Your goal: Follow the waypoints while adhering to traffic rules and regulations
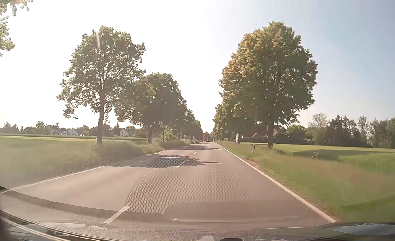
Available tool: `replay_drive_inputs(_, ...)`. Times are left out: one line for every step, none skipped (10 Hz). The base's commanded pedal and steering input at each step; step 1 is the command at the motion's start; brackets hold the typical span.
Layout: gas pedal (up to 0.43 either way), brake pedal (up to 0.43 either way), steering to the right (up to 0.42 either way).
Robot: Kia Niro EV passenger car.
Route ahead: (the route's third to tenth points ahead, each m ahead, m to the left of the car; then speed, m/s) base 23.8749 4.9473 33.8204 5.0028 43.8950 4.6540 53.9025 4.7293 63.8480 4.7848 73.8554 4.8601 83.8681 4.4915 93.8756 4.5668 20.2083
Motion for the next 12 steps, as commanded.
replay_drive_inputs(0.15, 0.0, 0.001)
replay_drive_inputs(0.15, 0.0, 0.001)
replay_drive_inputs(0.15, 0.0, 0.002)
replay_drive_inputs(0.15, 0.0, 0.002)
replay_drive_inputs(0.15, 0.0, 0.002)
replay_drive_inputs(0.15, 0.0, 0.002)
replay_drive_inputs(0.15, 0.0, 0.002)
replay_drive_inputs(0.157, 0.0, 0.002)
replay_drive_inputs(0.157, 0.0, 0.002)
replay_drive_inputs(0.157, 0.0, 0.002)
replay_drive_inputs(0.157, 0.0, 0.002)
replay_drive_inputs(0.157, 0.0, 0.002)
